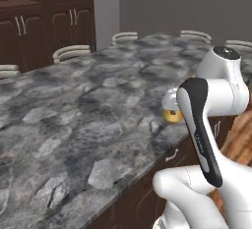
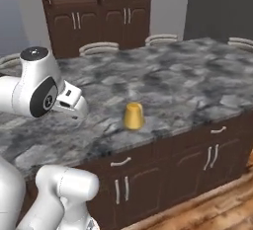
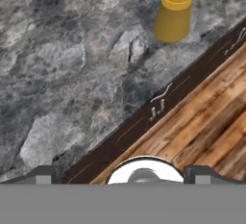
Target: There is a tray on the dining counter. Grab the cup, mug, and pitcher and place them on the tray. The pitcher may be placed next to the tray if it cannot fit the tray.
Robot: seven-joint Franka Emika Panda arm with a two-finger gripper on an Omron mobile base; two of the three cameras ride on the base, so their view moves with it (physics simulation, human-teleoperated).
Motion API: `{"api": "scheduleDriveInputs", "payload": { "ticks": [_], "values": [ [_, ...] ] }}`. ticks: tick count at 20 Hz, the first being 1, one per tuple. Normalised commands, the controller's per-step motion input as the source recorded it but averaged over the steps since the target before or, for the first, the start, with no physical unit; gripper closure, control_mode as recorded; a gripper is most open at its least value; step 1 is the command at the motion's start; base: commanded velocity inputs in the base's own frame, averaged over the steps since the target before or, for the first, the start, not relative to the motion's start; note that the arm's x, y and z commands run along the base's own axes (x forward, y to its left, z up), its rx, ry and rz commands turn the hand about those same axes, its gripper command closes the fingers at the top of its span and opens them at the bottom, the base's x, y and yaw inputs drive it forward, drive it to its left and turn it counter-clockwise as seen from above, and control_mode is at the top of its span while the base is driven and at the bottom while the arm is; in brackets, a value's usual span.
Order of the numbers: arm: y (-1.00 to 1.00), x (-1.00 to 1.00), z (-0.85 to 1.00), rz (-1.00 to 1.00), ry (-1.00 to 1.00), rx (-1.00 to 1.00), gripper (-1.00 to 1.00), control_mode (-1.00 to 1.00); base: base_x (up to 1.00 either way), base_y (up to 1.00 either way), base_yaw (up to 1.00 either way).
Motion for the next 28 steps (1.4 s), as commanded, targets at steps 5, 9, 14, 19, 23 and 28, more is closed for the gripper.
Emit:
{"api": "scheduleDriveInputs", "payload": {
  "ticks": [5,9,14,19,23,28],
  "values": [
    [0.00,0.00,0.00,0.00,0.00,0.00,-1.00,1.00,0.47,-0.22,0.87],
    [0.00,0.00,0.00,0.00,0.00,0.00,-1.00,1.00,0.13,-0.67,0.57],
    [0.00,0.00,0.00,0.00,0.00,0.00,-1.00,1.00,-0.10,-1.00,0.07],
    [0.00,0.00,0.00,0.00,0.00,0.00,-1.00,1.00,0.39,-0.27,0.00],
    [0.00,0.00,0.00,0.00,0.00,0.00,-1.00,1.00,0.88,-0.64,0.02],
    [0.00,0.00,0.00,0.00,0.00,0.00,-1.00,1.00,0.31,-0.99,-0.07]
  ]
}}
